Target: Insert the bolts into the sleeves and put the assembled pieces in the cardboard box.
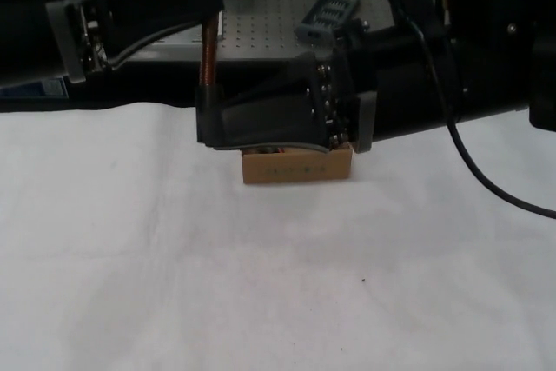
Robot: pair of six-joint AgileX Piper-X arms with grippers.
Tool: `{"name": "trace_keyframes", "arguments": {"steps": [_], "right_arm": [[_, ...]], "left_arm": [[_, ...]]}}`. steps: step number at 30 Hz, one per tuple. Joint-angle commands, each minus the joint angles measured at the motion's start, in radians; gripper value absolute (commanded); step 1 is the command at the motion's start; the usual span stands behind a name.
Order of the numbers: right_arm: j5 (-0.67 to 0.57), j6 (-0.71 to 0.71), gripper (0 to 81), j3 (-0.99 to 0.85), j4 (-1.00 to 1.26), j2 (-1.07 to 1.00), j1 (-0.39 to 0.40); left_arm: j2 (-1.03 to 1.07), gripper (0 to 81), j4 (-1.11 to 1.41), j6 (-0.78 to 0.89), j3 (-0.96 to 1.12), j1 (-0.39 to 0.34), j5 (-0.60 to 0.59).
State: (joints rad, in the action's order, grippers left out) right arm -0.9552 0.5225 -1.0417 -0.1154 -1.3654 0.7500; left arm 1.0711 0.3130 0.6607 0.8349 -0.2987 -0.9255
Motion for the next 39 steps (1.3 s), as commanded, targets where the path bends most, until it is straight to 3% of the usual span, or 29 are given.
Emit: {"name": "trace_keyframes", "arguments": {"steps": [1,21,34,36,39], "right_arm": [[0.041,-0.003,2.9,-0.007,0.018,0.015,-0.036],[-0.084,-0.075,2.9,-0.007,0.018,0.018,-0.04],[-0.083,-0.075,2.9,-0.007,0.018,0.018,-0.044],[-0.083,-0.075,2.9,-0.007,0.018,0.018,-0.044],[-0.083,-0.075,2.9,-0.007,0.018,0.018,-0.044]], "left_arm": [[-0.01,0.6,-0.007,0.01,0.007,-0.004,-0.056],[-0.01,0.6,-0.028,-0.012,0.007,-0.004,-0.078],[-0.01,0.4,-0.196,-0.1,0.007,-0.004,-0.202],[-0.01,4.5,-0.179,-0.1,0.007,-0.004,-0.213],[-0.01,23.9,-0.166,-0.1,0.007,-0.004,-0.224]]}}
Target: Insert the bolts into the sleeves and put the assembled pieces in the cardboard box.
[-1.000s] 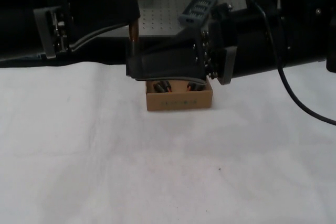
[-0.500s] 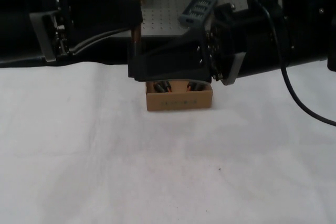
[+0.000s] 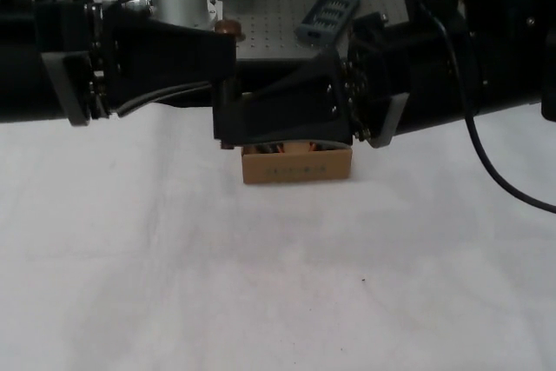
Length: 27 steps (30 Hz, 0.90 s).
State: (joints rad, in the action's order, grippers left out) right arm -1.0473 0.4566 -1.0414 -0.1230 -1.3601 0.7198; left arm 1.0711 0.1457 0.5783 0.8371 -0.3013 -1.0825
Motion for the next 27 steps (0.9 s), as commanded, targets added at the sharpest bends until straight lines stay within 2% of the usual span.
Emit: {"name": "trace_keyframes", "arguments": {"steps": [1,3,5,13,19,23,27], "right_arm": [[0.009,-0.009,2.9,-0.008,0.026,0.013,-0.014],[0.004,-0.009,2.9,-0.008,0.026,0.013,-0.013],[0.004,-0.009,2.9,-0.008,0.026,0.013,-0.013],[0.009,-0.009,2.9,-0.008,0.015,0.013,-0.022],[0.113,-0.051,2.9,-0.008,-0.015,-0.014,-0.083],[0.16,-0.052,2.9,-0.032,-0.013,-0.102,-0.138],[0.191,-0.05,2.9,-0.116,-0.013,-0.236,-0.179]], "left_arm": [[-0.01,33.7,0.005,-0.013,0.005,-0.001,-0.068],[-0.01,52.1,0.006,0.011,0.005,-0.001,-0.068],[-0.01,59.1,0.006,0.064,0.005,-0.001,-0.068],[-0.014,48.7,0.005,0.093,0.005,0.01,-0.066],[-0.086,45.2,-0.096,0.054,0.005,0.108,-0.037],[-0.192,45.2,-0.283,-0.081,0.005,0.189,0.051],[-0.31,45.2,-0.539,-0.248,0.005,0.231,0.254]]}}
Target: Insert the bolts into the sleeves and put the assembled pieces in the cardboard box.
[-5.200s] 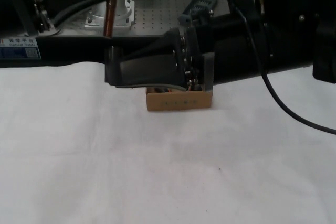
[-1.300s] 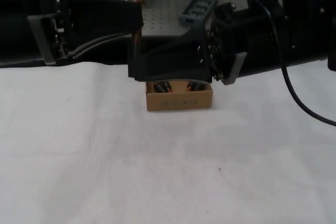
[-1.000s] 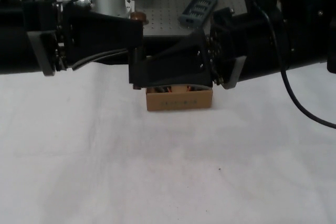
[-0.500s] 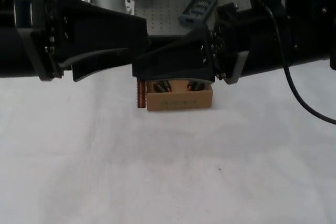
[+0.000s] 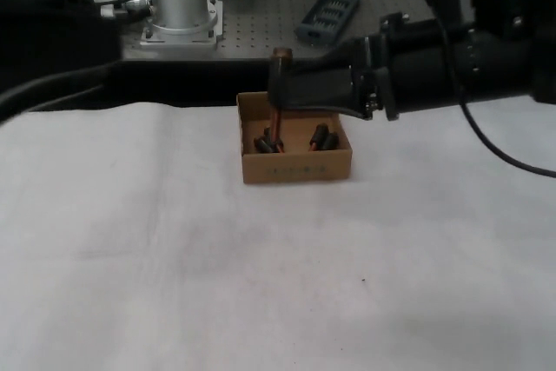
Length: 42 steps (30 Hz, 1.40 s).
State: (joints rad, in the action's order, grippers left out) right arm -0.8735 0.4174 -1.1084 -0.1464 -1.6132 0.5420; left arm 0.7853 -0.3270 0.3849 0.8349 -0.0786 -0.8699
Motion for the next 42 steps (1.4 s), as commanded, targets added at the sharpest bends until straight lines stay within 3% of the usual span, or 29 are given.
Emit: {"name": "trace_keyframes", "arguments": {"steps": [1,6,9,19,30,36,42], "right_arm": [[0.029,-0.011,2.9,-0.082,0.01,-0.026,-0.011],[0.112,-0.008,2.9,-0.297,-0.014,-0.275,-0.051],[0.171,-0.008,2.9,-0.463,-0.081,-0.424,-0.069],[0.411,-0.008,2.9,-0.993,-0.494,-0.804,-0.103],[0.452,-0.082,0.0,-1.051,-0.575,-0.842,-0.097],[0.454,-0.082,33.0,-1.051,-0.613,-0.842,-0.092],[0.445,-0.082,29.4,-1.051,-0.664,-0.819,-0.092]], "left_arm": [[-0.054,45.2,-0.137,-0.102,0.007,0.009,0.112],[-0.184,45.2,-0.42,-0.243,0.007,0.009,0.401],[-0.238,45.2,-0.512,-0.243,0.007,0.009,0.484],[-0.275,45.2,-0.562,-0.243,0.007,0.009,0.508],[-0.275,45.2,-0.562,-0.243,0.007,0.009,0.508],[-0.275,45.2,-0.562,-0.243,0.007,0.009,0.508],[-0.275,45.2,-0.562,-0.243,0.007,0.009,0.508]]}}
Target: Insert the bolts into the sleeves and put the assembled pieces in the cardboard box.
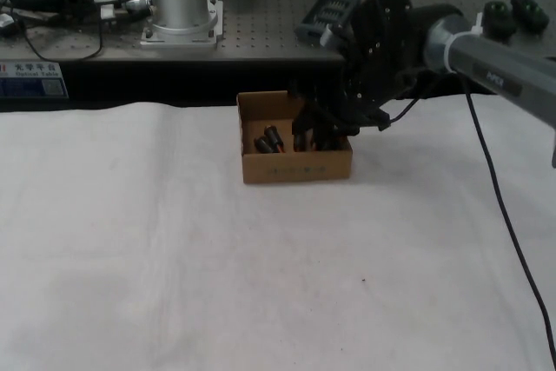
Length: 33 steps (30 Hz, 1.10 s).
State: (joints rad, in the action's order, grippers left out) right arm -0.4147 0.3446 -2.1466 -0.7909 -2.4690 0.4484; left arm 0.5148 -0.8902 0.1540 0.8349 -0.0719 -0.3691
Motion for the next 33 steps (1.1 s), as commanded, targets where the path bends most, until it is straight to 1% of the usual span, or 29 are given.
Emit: {"name": "trace_keyframes", "arguments": {"steps": [1,6,10,13,16,20,24,28,31,33], "right_arm": [[-0.015,-0.009,29.5,-0.013,-0.017,0.048,0.001],[-0.027,-0.012,29.5,-0.013,-0.06,0.124,0.001],[-0.006,-0.089,29.5,-0.013,-0.18,0.205,0.001],[0.074,-0.172,29.5,-0.013,-0.296,0.283,0.001],[0.182,-0.237,29.5,-0.006,-0.416,0.359,0.008],[0.259,-0.287,29.5,0.042,-0.521,0.469,0.008],[0.294,-0.301,29.5,0.178,-0.52,0.61,0.008],[0.294,-0.301,29.5,0.393,-0.458,0.792,0.008],[0.294,-0.301,29.5,0.599,-0.397,0.937,0.008],[0.294,-0.301,29.5,0.726,-0.357,1.039,0.008]], "left_arm": [[-0.005,45.2,0.002,-0.012,0.007,0.002,0.007],[-0.005,45.2,0.002,-0.022,0.007,0.002,0.007],[-0.005,45.2,0.002,-0.045,0.007,0.002,0.007],[-0.005,45.2,0.002,-0.074,0.004,0.002,0.018],[-0.005,45.2,0.002,-0.118,-0.021,0.002,0.052],[-0.005,45.2,0.002,-0.116,-0.088,0.002,0.051],[-0.005,45.2,0.002,-0.11,-0.158,0.002,0.037],[-0.005,44.7,0.022,-0.105,-0.246,0.002,-0.046],[-0.005,41.1,0.083,-0.081,-0.322,0.002,-0.123],[-0.005,37.9,0.138,-0.051,-0.38,0.002,-0.145]]}}
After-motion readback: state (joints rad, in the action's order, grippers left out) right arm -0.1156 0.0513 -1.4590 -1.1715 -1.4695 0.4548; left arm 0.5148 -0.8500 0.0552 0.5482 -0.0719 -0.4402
